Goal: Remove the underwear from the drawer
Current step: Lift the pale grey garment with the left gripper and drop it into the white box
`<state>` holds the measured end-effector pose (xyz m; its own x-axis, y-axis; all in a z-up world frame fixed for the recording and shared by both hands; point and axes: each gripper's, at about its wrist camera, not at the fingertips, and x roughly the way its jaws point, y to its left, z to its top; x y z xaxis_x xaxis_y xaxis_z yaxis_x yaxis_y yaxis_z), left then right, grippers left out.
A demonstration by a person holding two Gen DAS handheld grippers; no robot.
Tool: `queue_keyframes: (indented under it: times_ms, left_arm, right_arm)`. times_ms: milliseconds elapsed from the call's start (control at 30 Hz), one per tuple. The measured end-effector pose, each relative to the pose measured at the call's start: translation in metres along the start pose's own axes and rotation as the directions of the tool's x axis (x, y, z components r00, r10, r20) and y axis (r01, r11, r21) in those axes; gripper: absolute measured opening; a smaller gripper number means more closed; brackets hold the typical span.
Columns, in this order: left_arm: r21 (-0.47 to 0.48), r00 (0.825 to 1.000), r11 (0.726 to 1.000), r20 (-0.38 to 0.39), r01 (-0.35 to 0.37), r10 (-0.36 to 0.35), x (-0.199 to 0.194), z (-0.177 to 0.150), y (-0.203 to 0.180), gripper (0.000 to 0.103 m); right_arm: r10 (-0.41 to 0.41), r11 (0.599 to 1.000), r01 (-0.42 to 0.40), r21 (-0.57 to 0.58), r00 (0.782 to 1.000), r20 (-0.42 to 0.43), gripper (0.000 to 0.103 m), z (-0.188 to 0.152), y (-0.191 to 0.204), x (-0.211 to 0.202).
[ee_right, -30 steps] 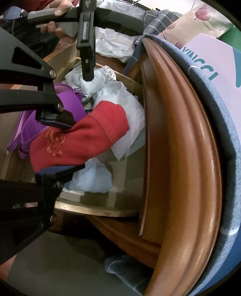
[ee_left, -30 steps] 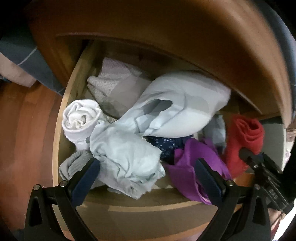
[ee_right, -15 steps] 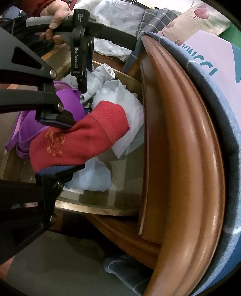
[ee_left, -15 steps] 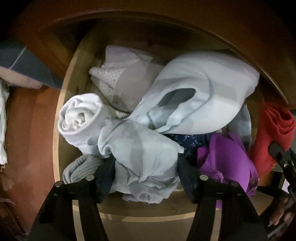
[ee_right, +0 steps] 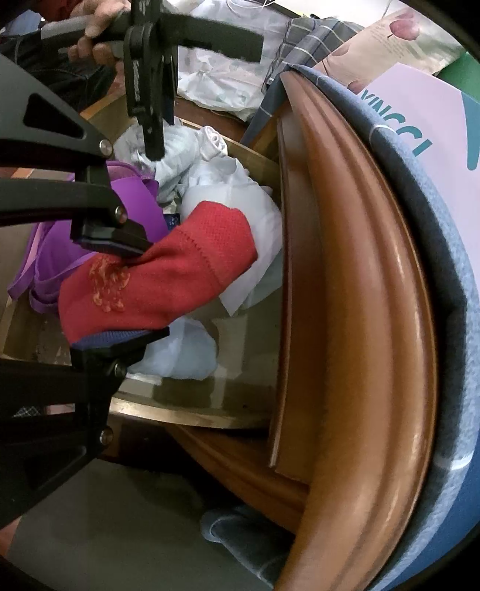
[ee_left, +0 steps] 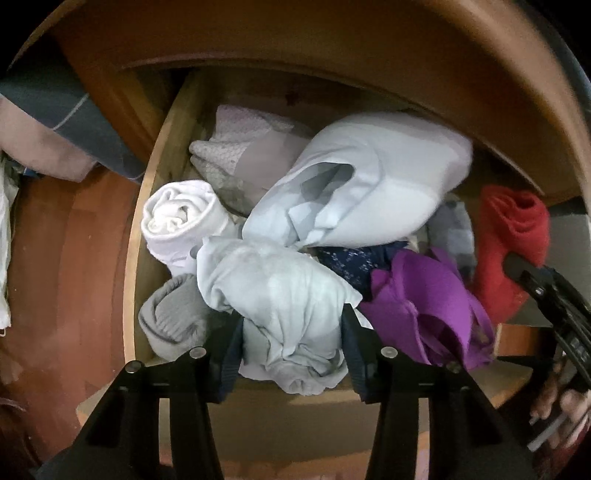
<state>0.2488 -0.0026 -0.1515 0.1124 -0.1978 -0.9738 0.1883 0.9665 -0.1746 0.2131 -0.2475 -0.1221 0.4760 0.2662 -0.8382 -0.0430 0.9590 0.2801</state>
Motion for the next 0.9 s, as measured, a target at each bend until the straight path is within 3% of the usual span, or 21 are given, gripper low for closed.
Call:
queue_keyframes:
  times_ms: [367,633,767,900]
  left_arm:
    - [0.013,0.994,0.999,0.090,0.053,-0.054,-0.054,-0.022,-0.003,0.044]
    - [0.064,0.979,0.996,0.190,0.064,-0.075,-0.120,-0.018,-0.014,0.045]
    - [0.090,0.960,0.994,0.268,0.056,-0.078,-0.164,-0.013,-0.016,0.045]
    - [0.112,0.929,0.993,0.362,0.036,-0.075,-0.220,0.000,-0.023,0.045]
  right_arm:
    - [0.001,1.000,-0.001,-0.004,1.000,0.009,0.034,-0.002,0.001,-0.001]
    - [-0.014,1.000,0.014,-0.012,1.000,0.017,0.034,-0.004,0.003,-0.004]
    - [-0.016,1.000,0.016,-0.014,1.000,0.019,0.034,-0.004,0.004,-0.005]
    - [-0.016,1.000,0.016,-0.016,1.000,0.025,0.034,-0.005,0.003,-0.007]
